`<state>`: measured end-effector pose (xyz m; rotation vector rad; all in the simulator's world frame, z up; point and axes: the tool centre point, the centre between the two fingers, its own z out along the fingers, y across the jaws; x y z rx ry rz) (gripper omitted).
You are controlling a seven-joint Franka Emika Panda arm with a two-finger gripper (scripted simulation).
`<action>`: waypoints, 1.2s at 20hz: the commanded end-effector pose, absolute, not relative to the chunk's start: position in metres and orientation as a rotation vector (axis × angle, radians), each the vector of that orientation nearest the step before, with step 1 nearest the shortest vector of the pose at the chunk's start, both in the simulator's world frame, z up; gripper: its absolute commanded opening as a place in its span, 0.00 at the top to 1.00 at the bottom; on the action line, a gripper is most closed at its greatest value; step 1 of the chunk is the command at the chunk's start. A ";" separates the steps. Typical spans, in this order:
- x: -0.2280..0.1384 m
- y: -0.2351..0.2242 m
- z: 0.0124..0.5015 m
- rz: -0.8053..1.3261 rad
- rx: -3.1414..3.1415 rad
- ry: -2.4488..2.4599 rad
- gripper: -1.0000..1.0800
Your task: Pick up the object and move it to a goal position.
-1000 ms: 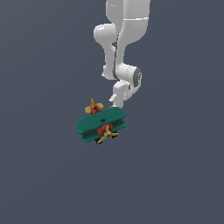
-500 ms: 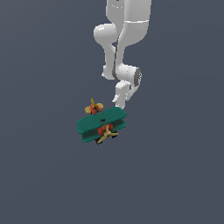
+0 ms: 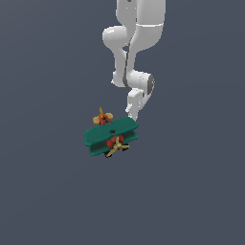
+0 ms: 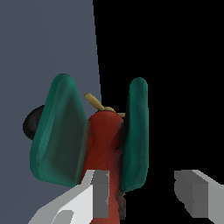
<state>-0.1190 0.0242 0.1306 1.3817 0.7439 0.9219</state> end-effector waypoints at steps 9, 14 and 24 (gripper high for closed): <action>-0.105 0.016 0.132 0.925 1.380 0.746 0.38; -0.091 0.008 0.133 0.926 1.378 0.747 0.38; -0.088 0.008 0.133 0.927 1.381 0.746 1.00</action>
